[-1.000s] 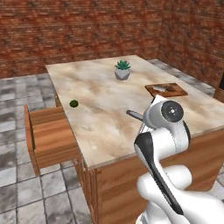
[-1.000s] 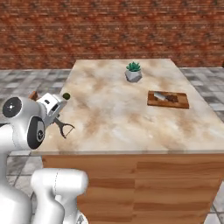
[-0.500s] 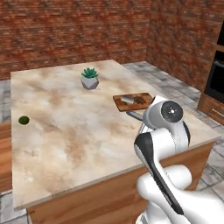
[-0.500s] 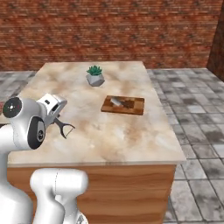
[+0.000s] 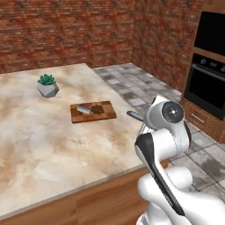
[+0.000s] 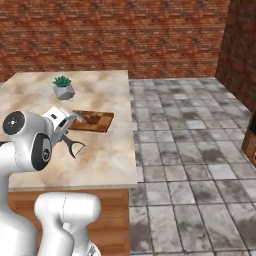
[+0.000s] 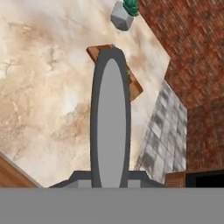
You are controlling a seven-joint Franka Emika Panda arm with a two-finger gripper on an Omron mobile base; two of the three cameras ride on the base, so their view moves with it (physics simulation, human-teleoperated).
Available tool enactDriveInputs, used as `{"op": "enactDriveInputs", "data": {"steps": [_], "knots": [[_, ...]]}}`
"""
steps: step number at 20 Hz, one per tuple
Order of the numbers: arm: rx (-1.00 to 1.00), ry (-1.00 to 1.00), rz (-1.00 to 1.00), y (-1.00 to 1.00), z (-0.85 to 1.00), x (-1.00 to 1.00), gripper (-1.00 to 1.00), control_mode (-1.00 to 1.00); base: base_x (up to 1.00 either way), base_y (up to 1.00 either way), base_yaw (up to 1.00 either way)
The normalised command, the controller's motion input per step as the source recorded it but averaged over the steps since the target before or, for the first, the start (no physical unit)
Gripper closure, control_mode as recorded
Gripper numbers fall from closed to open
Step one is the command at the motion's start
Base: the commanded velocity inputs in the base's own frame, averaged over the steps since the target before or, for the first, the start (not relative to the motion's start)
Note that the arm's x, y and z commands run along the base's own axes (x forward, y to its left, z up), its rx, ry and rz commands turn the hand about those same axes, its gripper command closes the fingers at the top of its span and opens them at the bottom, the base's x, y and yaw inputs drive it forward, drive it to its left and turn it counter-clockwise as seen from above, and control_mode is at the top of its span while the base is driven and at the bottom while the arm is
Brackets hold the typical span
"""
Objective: Open the drawer on the left and place the cutting tools on the cutting board.
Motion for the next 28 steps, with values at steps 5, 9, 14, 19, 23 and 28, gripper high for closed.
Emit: {"op": "enactDriveInputs", "data": {"steps": [5, 9, 14, 19, 23, 28], "knots": [[0.0, 0.0, 0.0, 0.0, 0.0, 0.0, 1.0, 1.0, 0.35, -1.0, -0.02], [0.0, 0.0, 0.0, 0.0, 0.0, 0.0, 1.0, 1.0, 0.4, -1.0, 0.0], [0.0, 0.0, 0.0, 0.0, 0.0, 0.0, 1.0, 1.0, 0.6, -1.0, 0.09], [0.0, 0.0, 0.0, 0.0, 0.0, 0.0, 1.0, 1.0, 0.58, -0.7, 0.48], [0.0, 0.0, 0.0, 0.0, 0.0, 0.0, 1.0, 1.0, 0.43, -0.62, 0.56], [0.0, 0.0, 0.0, 0.0, 0.0, 0.0, 1.0, 1.0, 0.4, -0.61, 0.58]]}}
